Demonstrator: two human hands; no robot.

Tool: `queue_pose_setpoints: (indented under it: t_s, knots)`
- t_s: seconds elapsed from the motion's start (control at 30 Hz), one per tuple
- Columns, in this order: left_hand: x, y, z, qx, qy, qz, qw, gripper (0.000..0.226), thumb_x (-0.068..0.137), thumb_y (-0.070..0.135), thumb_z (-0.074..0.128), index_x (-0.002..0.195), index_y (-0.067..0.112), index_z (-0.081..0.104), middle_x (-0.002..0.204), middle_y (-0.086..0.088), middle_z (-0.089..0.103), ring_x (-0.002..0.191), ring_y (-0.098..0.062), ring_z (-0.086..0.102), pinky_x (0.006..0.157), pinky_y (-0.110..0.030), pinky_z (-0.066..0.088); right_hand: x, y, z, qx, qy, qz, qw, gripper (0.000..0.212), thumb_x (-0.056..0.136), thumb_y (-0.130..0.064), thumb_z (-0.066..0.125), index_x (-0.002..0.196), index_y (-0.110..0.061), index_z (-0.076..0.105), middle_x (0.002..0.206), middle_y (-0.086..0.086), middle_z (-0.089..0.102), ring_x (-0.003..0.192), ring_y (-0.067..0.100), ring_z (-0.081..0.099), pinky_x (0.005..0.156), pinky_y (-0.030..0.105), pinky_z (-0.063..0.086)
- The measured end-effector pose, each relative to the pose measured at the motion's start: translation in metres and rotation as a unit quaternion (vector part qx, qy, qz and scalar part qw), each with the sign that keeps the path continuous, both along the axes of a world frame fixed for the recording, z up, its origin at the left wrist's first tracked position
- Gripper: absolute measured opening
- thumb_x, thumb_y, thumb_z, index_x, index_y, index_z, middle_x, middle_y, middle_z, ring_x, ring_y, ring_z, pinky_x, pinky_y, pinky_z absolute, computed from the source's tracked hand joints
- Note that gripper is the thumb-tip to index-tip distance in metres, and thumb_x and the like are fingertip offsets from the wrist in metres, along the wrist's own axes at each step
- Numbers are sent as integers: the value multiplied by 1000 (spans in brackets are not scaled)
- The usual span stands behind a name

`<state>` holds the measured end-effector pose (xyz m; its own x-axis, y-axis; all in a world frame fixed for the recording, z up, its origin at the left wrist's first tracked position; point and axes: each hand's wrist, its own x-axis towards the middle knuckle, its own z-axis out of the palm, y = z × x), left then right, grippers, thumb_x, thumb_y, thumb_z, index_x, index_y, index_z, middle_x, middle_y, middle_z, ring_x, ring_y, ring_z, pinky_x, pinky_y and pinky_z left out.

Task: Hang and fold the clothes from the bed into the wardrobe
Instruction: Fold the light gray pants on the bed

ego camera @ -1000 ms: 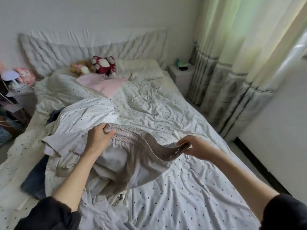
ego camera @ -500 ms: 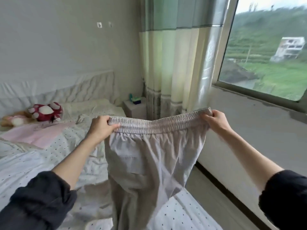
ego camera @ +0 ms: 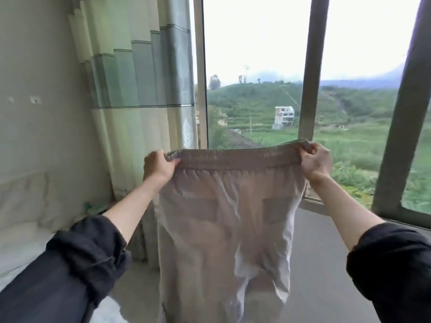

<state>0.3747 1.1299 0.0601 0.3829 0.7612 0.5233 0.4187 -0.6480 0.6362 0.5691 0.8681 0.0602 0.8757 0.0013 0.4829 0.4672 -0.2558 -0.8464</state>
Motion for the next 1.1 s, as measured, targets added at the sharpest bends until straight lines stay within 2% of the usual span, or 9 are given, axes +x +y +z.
queue_pose_setpoints:
  t_s: [0.13,0.27,0.4,0.5,0.7,0.8,0.93,1.0,1.1]
  knots:
    - [64,-17,18,-84,-105,-71,988,19,84,19,67,94,4,66,93,-15,65,89,-27,58,75,-34,43,29,-28,14,28,-24,-76,996,29,95,-24,54,119,-11,62,120,15,64,113,33,55,87,32,38]
    - [104,-13,36,-201,-259,-182,927,28,78,14,70,103,6,62,104,-13,68,82,-18,58,85,-35,52,42,-43,18,90,-68,-118,987,26,95,-24,54,115,-11,64,116,12,66,109,28,58,82,26,36]
    - [111,-7,56,-206,-298,-271,892,18,85,5,65,100,11,57,89,-1,61,82,-14,57,83,-30,51,40,-43,16,115,-97,-114,982,22,94,-24,56,108,-10,66,108,12,69,100,24,61,75,25,37]
    - [86,3,15,-236,-247,-273,899,26,89,-8,53,82,17,56,80,2,57,73,-9,54,76,-24,50,23,-36,-16,74,-69,-70,992,20,91,-21,61,107,-11,68,105,11,69,92,20,60,76,26,40]
    - [-18,46,-96,-362,-247,-178,881,35,88,-16,46,78,17,55,72,0,58,66,-11,52,48,-11,49,-58,1,-96,-11,-43,80,996,5,83,-16,68,88,-19,70,77,2,69,76,22,62,74,37,48]
    - [-80,55,-112,-368,-283,-158,872,34,88,-15,47,78,17,55,55,10,63,59,-8,55,47,-11,49,-118,17,-102,-17,-67,128,989,12,83,-11,67,81,-23,64,64,-10,57,68,13,51,68,32,42]
    - [-194,71,-137,-369,-336,-128,857,31,89,-13,49,79,16,58,60,7,65,62,-10,59,50,-15,52,-216,25,-114,-27,-61,226,972,16,80,-21,68,74,-8,61,66,9,59,67,16,49,63,31,41]
    - [-266,74,-158,-399,-358,-103,838,42,89,-15,46,66,14,66,50,9,64,49,-6,62,51,-18,54,-278,33,-124,-52,-52,299,951,34,72,-37,65,66,-5,55,62,16,52,62,15,43,57,36,39]
    - [-373,77,-190,-436,-395,-54,807,57,88,-19,38,50,10,68,47,5,63,46,-6,62,52,-22,56,-375,50,-143,-88,-26,405,910,35,68,-39,64,61,-9,48,61,11,47,61,14,41,56,37,37]
